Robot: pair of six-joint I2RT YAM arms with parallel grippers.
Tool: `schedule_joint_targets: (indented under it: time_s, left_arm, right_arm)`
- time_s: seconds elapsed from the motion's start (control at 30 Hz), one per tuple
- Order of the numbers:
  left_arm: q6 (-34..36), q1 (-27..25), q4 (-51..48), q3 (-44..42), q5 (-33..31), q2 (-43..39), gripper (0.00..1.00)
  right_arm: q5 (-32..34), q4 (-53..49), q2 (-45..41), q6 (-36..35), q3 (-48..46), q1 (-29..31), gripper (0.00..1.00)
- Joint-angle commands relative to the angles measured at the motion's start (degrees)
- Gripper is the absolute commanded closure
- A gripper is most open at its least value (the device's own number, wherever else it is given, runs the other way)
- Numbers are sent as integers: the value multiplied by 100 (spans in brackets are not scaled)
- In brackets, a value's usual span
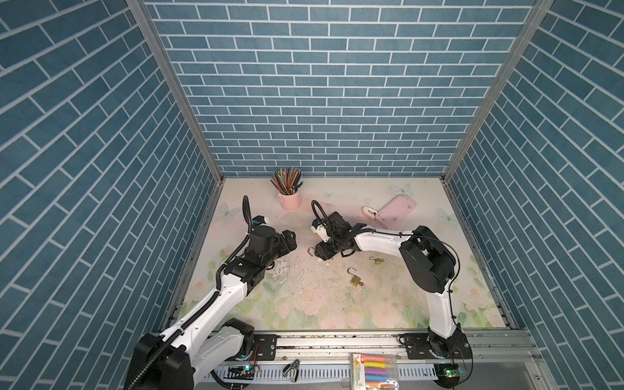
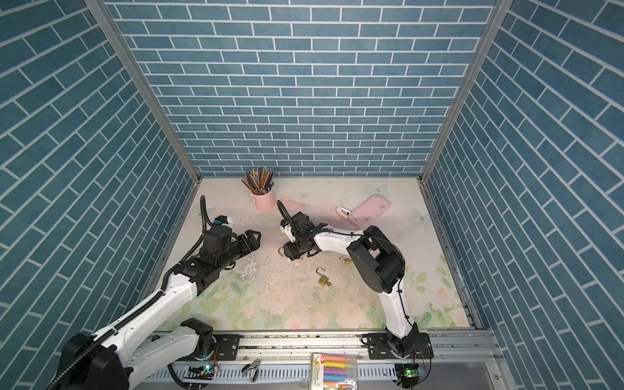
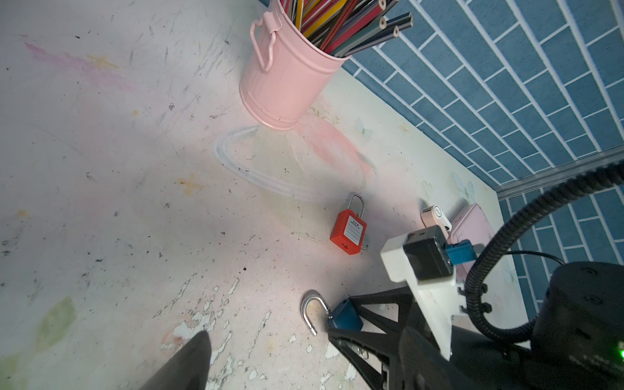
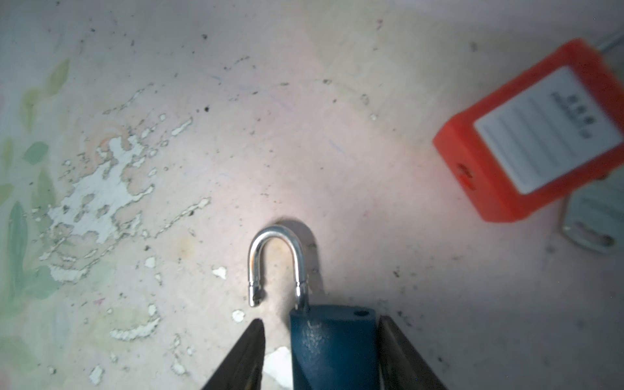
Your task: Lock with the key
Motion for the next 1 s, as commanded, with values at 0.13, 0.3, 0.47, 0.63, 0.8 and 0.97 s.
schedule_joint_targets:
  time_s: [0.13,0.3,0.47,0.63,0.8,0.97]
  left_arm:
    - [-317,-33,-168,-60,-14,-103,12]
    - [-516,-353,-218,11,-306,-43,12]
    - [-950,-934,-364,154,-830,344,12]
    - [-1753,-1701,-675,530,-1425,1112,15]
    - [-2176,-2092,-936,1182,-1420,2190,19]
    - [-2275,-2301,-857,1660,-1384,2897,26]
  right_arm:
    - [161,-71,-736,101,-393,-62,43]
    - [482,600,-1826,447,-1263,-483,41]
    - [1008,1254,-2816,1011,-2379,-849,41]
    - [1617,1988,-3778,1466,-3635,-912,38]
    - [1634,3374,-4691,1213,-5047,-826,38]
    - [1732,4049,-5278,614,-5777,-413,38]
